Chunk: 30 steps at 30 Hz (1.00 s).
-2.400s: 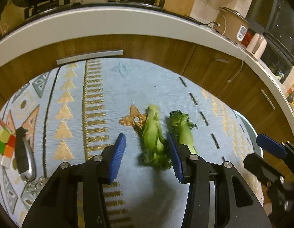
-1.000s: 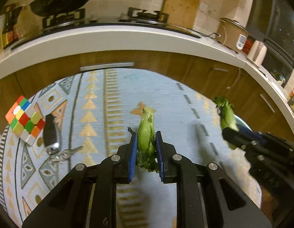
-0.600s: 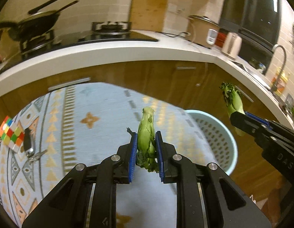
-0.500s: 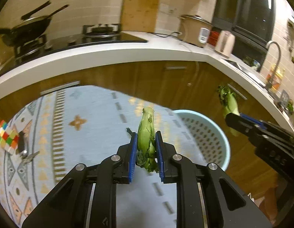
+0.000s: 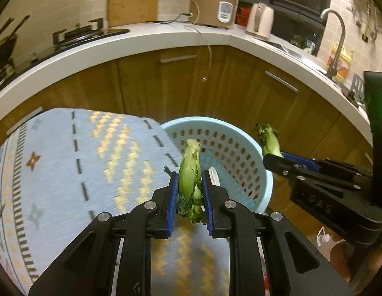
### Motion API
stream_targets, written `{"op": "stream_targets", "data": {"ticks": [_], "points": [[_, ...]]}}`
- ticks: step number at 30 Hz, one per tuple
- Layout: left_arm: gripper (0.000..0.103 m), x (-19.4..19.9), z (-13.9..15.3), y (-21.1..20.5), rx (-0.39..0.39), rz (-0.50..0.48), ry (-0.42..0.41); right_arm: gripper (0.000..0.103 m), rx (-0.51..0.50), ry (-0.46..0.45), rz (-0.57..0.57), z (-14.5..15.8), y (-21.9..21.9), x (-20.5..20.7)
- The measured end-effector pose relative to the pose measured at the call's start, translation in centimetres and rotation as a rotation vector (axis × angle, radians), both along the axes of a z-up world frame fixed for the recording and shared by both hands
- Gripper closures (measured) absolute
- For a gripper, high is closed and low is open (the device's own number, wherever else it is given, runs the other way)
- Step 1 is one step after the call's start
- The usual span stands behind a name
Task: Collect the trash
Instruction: 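Carry both bok choy stalks over the blue basket and open both grippers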
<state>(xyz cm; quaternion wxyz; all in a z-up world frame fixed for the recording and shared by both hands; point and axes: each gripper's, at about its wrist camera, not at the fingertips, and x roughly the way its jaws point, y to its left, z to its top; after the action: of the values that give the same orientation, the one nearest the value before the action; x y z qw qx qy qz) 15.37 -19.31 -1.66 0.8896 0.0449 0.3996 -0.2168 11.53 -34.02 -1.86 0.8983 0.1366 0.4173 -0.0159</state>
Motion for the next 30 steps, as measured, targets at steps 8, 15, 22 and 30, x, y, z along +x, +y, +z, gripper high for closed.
{"op": "stream_targets", "data": {"ticks": [8, 15, 22, 30], "points": [[0.083, 0.6, -1.2, -1.7, -0.016, -0.047, 0.03, 0.084, 0.059, 0.061, -0.004, -2.4, -1.2, 0.8], [0.045, 0.0, -0.2, -0.7, -0.07, -0.039, 0.001, 0.07, 0.077, 0.039, -0.013, -1.8, -1.6, 0.7], [0.02, -2.2, 2.3, 2.5, -0.134, -0.004, -0.078, 0.056, 0.082, -0.029, 0.012, 0.2, -0.5, -0.7], [0.014, -5.6, 4.2, 7.4, -0.148, 0.158, -0.207, 0.044, 0.022, -0.164, 0.078, 4.2, 3.5, -3.4]]}}
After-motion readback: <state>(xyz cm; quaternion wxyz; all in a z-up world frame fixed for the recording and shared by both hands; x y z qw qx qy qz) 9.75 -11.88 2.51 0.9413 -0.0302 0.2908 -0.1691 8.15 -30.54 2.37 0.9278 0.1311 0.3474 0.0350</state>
